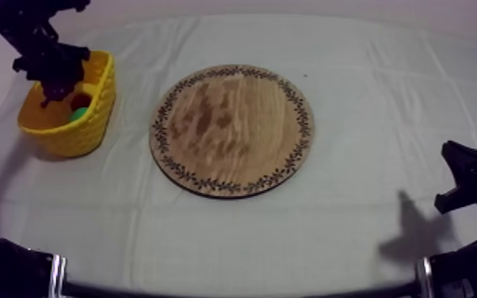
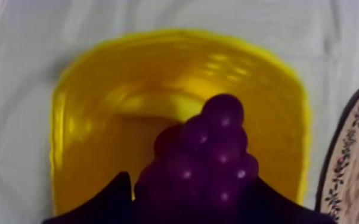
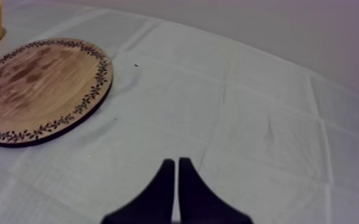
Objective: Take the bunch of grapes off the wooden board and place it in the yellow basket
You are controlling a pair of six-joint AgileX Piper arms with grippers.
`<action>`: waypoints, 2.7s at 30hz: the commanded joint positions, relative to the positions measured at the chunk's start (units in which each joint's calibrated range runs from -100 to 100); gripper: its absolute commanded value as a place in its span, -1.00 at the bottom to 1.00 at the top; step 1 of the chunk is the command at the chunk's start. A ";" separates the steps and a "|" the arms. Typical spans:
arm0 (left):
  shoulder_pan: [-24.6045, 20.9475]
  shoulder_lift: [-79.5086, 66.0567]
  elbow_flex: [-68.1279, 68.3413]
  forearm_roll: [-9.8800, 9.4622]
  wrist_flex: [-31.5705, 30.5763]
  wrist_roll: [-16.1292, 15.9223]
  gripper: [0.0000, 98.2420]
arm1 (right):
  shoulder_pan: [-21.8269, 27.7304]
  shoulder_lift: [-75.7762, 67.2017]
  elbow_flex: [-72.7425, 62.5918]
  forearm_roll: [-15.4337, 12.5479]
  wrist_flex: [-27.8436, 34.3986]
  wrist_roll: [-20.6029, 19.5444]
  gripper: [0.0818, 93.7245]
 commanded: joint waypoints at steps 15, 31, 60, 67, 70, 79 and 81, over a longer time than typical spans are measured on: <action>0.43 0.02 0.56 -1.37 -0.32 2.83 0.86 | 0.02 -0.01 -0.03 0.01 0.00 0.03 -0.99; 0.51 -8.95 1.42 -1.62 -5.24 3.26 0.42 | 0.02 -0.01 -0.03 0.01 0.00 0.04 -0.99; -5.01 -82.04 56.18 -1.20 -33.25 -2.32 -1.00 | 0.02 -0.01 -0.03 0.01 0.00 0.02 -0.99; -6.28 -95.71 68.51 1.81 -36.08 -3.72 -1.00 | 0.02 -0.01 -0.03 0.01 0.00 0.02 -0.99; -6.18 -99.53 71.64 2.39 -35.99 -3.79 -1.00 | 0.02 -0.01 -0.03 0.01 0.00 0.01 -0.99; -6.87 -107.89 73.85 7.32 -30.65 -6.68 -1.00 | 0.02 -0.01 -0.03 0.01 0.00 -0.01 -0.99; -7.30 -108.46 74.00 7.99 -30.08 -6.58 -1.00 | 0.02 -0.01 -0.03 0.01 0.00 -0.01 -0.99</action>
